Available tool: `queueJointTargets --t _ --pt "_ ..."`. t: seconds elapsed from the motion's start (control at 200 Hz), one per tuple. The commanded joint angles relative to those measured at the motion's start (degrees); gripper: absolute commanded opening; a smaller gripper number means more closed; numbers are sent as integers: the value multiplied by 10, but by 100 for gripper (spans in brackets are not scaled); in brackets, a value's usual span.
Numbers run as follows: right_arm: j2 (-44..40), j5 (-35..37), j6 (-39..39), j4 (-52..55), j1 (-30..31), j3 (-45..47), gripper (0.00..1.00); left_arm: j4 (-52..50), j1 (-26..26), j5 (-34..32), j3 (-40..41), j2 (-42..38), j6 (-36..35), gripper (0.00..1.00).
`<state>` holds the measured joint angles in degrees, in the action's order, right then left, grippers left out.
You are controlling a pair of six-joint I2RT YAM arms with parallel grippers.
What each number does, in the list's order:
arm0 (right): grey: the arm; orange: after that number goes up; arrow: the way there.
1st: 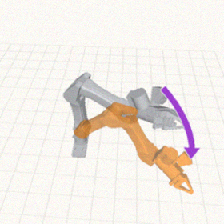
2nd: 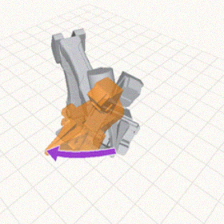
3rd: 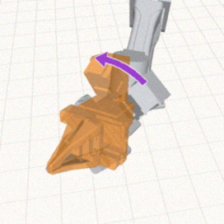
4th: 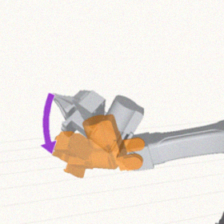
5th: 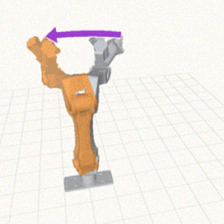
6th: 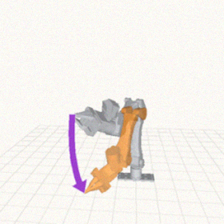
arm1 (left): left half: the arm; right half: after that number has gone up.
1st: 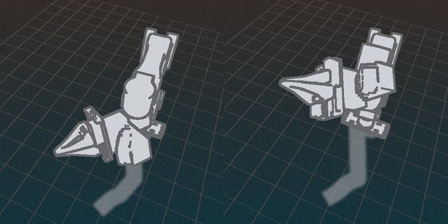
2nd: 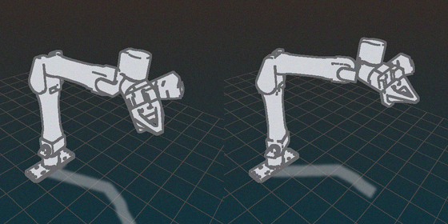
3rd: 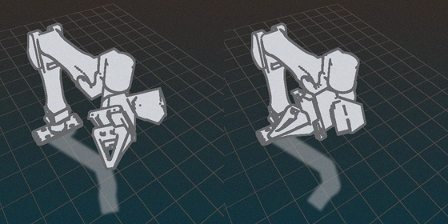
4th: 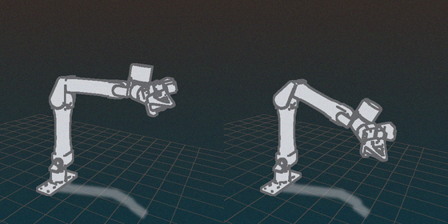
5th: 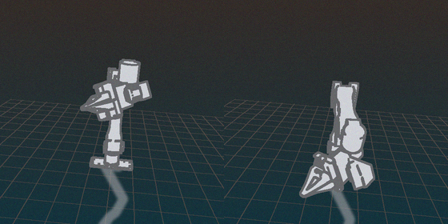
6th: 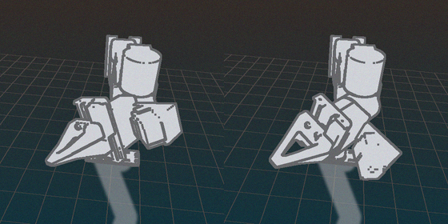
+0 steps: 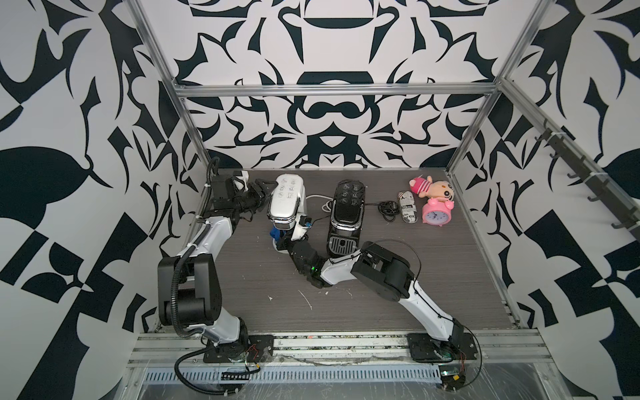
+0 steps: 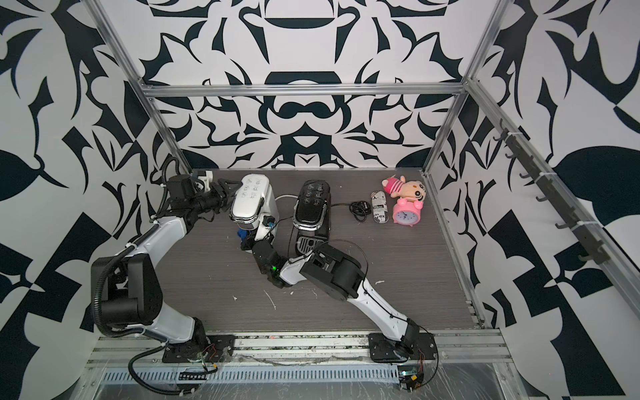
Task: Wipe the surface of a coffee machine
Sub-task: Wipe the dirt from the surface of the coffee machine.
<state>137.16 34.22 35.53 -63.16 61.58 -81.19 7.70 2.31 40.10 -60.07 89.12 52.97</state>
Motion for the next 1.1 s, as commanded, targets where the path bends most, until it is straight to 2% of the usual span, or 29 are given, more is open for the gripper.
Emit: queueJointTargets --t 0.0,0.225,0.39,0.57,0.75,0.875,1.045,1.095 --pt "-42 75 -1 3 -9 1 0 -72 -17 17 28 24 0 68" --pt "-52 77 61 33 -3 28 0 -82 -14 12 25 15 -10 68" --pt "-112 114 45 54 26 63 0 -92 9 -1 23 -10 -22 69" --pt "-167 119 103 111 44 109 0 -98 44 -12 18 -34 -32 69" --pt "-235 137 127 154 62 172 0 -126 45 -43 11 -68 -73 70" --pt "-276 125 143 172 68 208 0 -132 45 -55 11 -90 -82 70" --pt "-341 104 126 157 89 262 0 -142 42 -43 14 -156 -108 70" --pt "-362 98 116 143 96 280 0 -144 41 -29 19 -202 -121 70"
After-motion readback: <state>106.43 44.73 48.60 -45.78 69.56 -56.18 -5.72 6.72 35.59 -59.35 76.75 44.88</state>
